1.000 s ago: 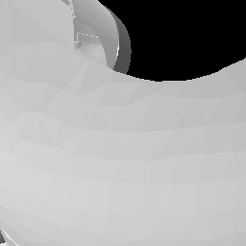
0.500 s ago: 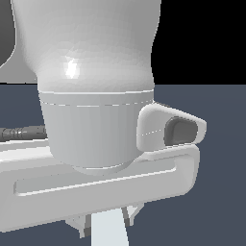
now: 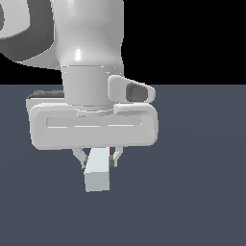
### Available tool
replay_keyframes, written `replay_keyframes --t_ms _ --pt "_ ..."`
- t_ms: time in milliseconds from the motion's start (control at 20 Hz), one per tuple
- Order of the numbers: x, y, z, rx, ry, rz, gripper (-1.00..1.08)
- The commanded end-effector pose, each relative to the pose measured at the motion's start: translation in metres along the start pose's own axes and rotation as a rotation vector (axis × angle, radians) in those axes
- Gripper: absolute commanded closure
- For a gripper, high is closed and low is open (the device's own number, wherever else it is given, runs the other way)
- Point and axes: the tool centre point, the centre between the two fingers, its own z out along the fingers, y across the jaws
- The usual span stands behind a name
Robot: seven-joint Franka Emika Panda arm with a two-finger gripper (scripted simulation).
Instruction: Insert the peg into the horizontal hole in a box.
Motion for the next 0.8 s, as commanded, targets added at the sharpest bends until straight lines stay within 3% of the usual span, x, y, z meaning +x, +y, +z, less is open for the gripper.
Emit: replay_keyframes --t_ms 0,750 --pt "0.022 -0.002 -0.007 -0.003 -0.001 0.032 1.08" --pt "0.14 0.003 -0.036 -0.003 -0.001 0.194 1.08"
